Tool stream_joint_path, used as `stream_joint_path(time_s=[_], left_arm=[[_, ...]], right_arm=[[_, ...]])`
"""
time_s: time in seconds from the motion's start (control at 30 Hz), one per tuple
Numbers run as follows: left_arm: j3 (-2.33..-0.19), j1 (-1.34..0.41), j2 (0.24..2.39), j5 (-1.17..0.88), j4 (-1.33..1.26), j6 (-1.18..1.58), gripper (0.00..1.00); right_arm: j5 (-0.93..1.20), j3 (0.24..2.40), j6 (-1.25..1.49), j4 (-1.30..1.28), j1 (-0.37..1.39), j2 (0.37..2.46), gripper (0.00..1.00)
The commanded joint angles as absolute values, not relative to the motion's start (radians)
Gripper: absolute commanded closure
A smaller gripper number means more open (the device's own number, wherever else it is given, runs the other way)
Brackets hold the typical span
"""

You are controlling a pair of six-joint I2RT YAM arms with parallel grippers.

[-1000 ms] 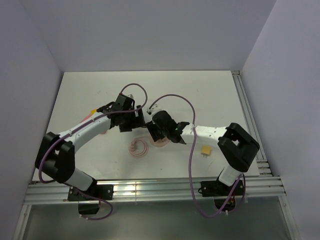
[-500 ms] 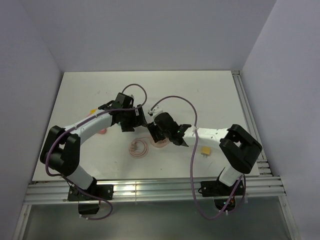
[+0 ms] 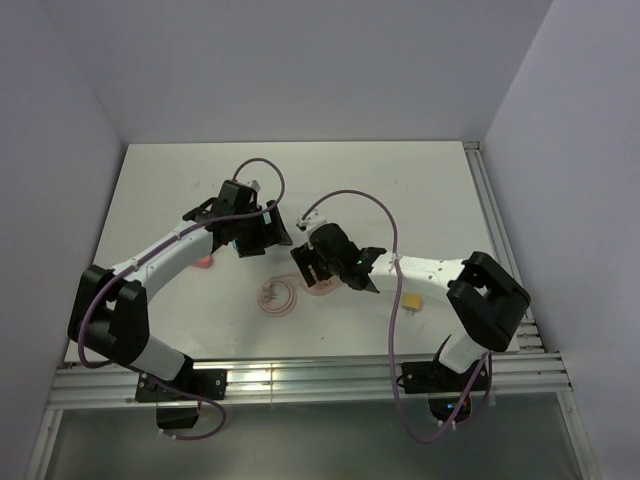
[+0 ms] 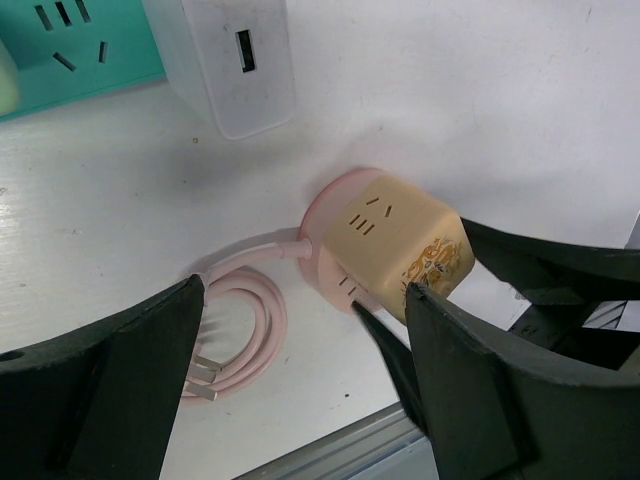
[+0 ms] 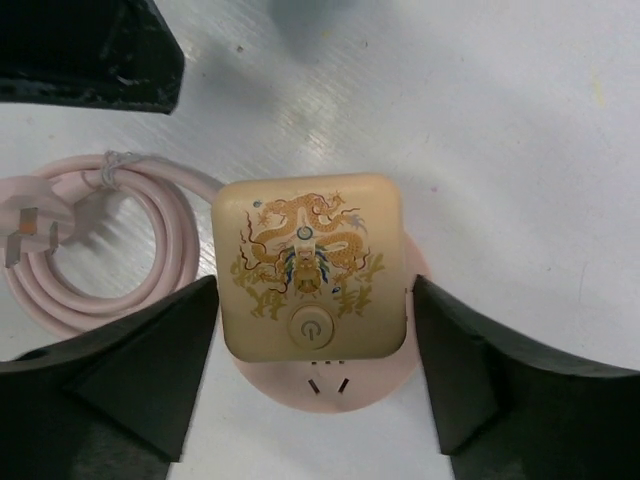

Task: Insert the plug
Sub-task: Insert the plug into the socket.

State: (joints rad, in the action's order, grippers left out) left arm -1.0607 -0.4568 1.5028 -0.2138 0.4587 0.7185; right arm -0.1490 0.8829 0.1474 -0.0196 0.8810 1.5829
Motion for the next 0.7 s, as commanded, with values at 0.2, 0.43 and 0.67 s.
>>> stream_joint_path(time_s=[0.2,0.43,0.67], left_arm=[[-1.077,-0.451,1.447,-0.222,0.469,0.706,0.12],[-1.068,-0.445,1.414,-0.213,0.483,0.706,0.12],[-1.052,-0.439,1.385,-0.206,0.497,0.701,0.12]], right_arm=[[-0.166,0.914,0.153,-0.029,0.887,1.483,0.09],[-0.207,0.927,0.160,-0.074,0.884,1.405,0.10],[-0.195,0.979,0.161,-0.127,0.882,1.382,0.51]])
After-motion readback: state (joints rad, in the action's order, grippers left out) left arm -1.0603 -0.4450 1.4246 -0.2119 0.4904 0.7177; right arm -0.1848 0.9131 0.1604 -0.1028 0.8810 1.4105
